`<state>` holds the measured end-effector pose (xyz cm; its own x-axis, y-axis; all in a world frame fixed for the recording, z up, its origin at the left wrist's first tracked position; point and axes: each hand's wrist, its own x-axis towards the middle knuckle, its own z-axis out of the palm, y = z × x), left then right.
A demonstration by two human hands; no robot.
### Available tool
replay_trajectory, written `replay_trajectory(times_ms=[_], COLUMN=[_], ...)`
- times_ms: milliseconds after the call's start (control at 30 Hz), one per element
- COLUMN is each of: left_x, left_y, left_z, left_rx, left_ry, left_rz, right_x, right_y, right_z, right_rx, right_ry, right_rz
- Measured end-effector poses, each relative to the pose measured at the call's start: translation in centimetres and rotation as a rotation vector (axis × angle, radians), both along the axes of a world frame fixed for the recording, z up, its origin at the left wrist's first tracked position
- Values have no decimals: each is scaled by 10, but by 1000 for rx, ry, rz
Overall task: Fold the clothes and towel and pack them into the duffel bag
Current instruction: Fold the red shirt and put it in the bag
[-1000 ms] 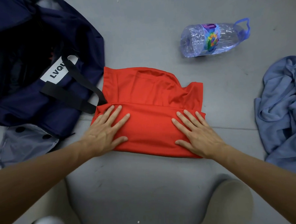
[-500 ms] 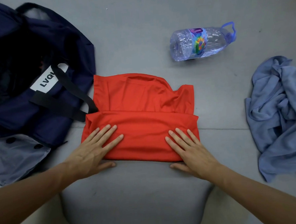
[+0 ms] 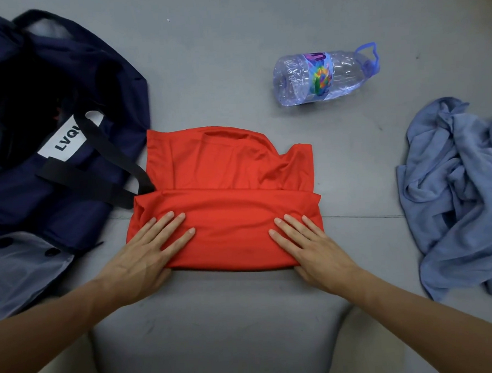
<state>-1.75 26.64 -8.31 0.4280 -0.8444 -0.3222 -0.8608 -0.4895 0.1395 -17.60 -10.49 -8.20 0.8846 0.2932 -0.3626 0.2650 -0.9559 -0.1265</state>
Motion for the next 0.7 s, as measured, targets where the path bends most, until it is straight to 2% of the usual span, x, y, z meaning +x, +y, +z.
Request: replay_trajectory(times_ms=[167,267,367,433,533,600,700], left_x=[-1,-8,-14,-13,-2,10,32], left_y=[4,6,3,-1,-6,-8,-12], left_z=[1,9,26,40,59,62,67], left_rx=[31,10,-39,-30,76,114,-6], left_ry=[-13,36,176,284,514,642,729], left_rz=[1,1,57,132,261,305,426], right_x=[-4,-12,-17,-18,-12,-3,18], right_y=[-9,-7,2,4,2,-2,-10], right_z=[1,8,26,40,56,64,73], right_rx=[49,97,193,280,366,456,588], right_ry=[-81,-59,59,222,451,515,493], right_rz=[-8,-36,-130,-279,-446,-541,-666])
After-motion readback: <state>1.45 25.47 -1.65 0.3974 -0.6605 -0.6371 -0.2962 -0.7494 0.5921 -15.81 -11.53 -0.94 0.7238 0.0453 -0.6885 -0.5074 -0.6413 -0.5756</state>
